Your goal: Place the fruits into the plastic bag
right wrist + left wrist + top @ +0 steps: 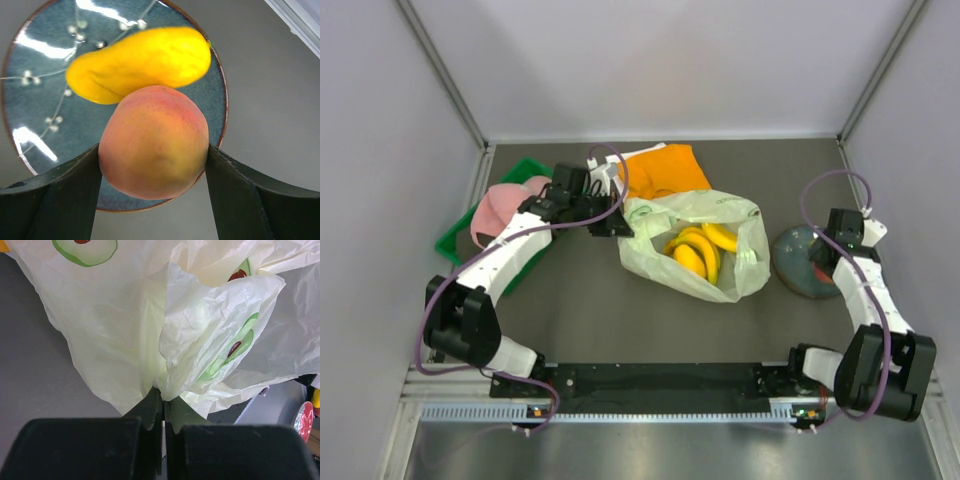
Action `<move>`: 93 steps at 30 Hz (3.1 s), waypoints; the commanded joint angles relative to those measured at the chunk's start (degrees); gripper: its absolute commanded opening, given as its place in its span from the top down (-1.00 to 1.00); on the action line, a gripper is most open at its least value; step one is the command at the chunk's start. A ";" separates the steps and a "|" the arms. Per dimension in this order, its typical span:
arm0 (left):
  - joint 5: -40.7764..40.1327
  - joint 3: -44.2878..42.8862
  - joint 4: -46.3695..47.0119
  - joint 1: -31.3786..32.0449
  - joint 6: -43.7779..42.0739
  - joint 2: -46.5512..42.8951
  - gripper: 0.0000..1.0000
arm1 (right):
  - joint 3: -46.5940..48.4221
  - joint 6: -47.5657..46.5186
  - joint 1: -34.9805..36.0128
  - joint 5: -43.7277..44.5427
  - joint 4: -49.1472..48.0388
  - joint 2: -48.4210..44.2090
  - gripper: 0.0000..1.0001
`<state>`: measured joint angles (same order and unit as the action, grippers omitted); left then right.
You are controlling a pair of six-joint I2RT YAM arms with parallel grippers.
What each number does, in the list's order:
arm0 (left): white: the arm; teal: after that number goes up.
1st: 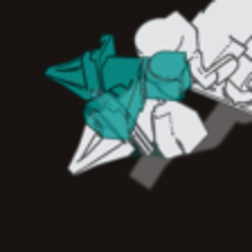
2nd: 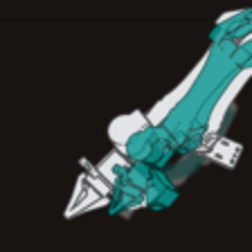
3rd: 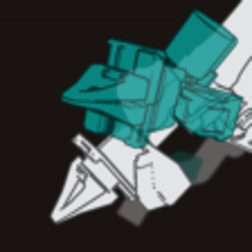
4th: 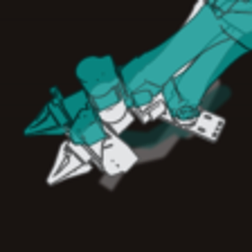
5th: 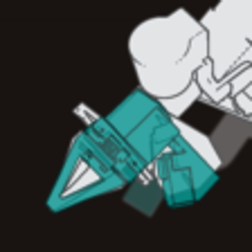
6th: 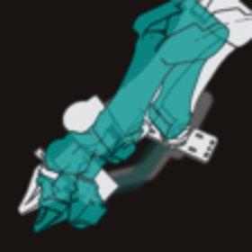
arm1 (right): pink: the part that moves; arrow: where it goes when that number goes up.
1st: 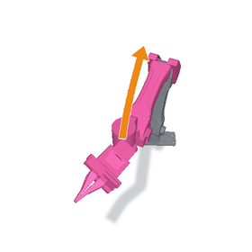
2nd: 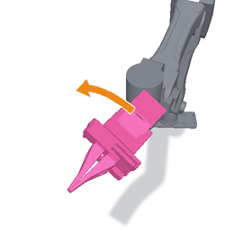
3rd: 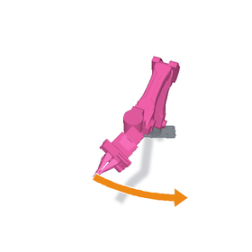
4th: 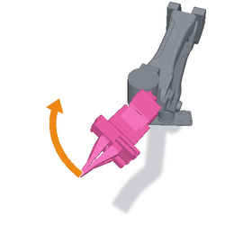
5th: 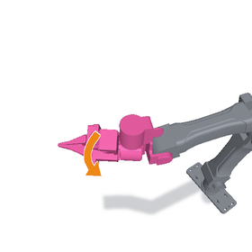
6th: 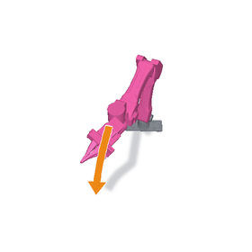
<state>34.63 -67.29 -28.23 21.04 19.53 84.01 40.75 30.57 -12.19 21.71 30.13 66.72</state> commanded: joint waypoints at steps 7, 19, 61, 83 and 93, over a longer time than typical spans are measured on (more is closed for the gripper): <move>0.17 -1.97 0.45 0.41 -0.81 -2.09 1.00 | -0.50 0.19 -0.82 -6.85 -0.68 -5.37 0.02; 0.09 -1.97 0.37 0.50 -0.90 -2.00 1.00 | 1.96 0.46 -0.73 -13.89 -0.33 -11.25 0.32; 0.08 -1.97 0.37 1.29 -0.72 -2.27 1.00 | 11.89 4.68 5.50 -44.30 -14.57 -33.06 1.00; -0.44 -1.88 0.46 1.55 -0.98 -2.27 1.00 | 27.18 -12.02 45.57 -31.57 -3.96 -11.01 1.00; -0.27 -1.80 0.45 1.64 -0.98 -2.09 1.00 | 35.01 -14.04 48.83 -21.98 9.85 3.76 1.00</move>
<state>34.09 -67.29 -28.25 22.44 19.51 83.85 72.16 18.79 35.64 -4.78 33.30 67.26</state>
